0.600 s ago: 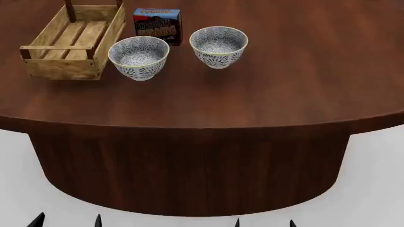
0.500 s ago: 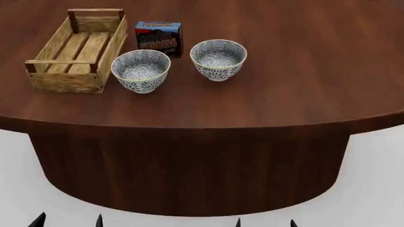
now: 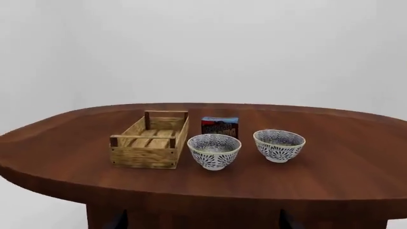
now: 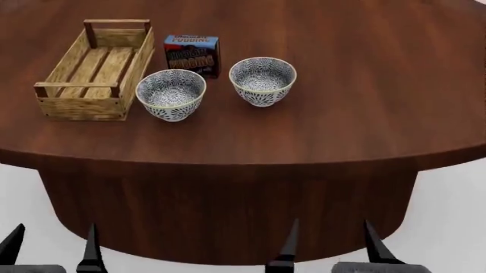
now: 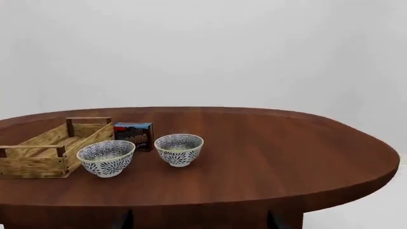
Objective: Stack the left bowl on the right bowl and place them in the tray.
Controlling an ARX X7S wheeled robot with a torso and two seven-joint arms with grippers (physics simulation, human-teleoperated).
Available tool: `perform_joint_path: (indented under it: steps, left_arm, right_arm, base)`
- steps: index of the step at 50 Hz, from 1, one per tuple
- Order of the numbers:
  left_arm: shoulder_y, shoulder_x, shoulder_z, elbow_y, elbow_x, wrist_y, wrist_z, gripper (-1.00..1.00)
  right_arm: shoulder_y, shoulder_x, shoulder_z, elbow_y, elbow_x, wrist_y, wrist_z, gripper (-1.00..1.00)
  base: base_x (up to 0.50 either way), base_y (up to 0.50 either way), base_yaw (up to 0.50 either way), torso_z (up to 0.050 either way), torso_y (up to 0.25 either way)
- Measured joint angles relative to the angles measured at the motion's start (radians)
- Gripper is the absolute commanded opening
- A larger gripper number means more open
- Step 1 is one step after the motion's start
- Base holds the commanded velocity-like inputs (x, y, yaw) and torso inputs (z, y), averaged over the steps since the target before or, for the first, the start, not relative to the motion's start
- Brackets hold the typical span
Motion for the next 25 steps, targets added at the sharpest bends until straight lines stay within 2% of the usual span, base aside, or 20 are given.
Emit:
perform_joint_path:
  steps: [15, 25]
  left_arm:
    - [-0.160, -0.037, -0.038, 0.136, -0.060, -0.175, -0.052, 1.00]
    - [-0.225, -0.055, -0.050, 0.194, -0.087, -0.254, -0.075, 1.00]
  right_arm:
    - [0.147, 0.059, 0.015, -0.284, 0.061, 0.312, 0.027, 1.00]
    - [0.201, 0.080, 0.033, -0.355, 0.092, 0.398, 0.032, 1.00]
  base:
    - [0.00, 0.00, 0.00, 0.050, 0.000]
    - [0.00, 0.00, 0.00, 0.050, 0.000]
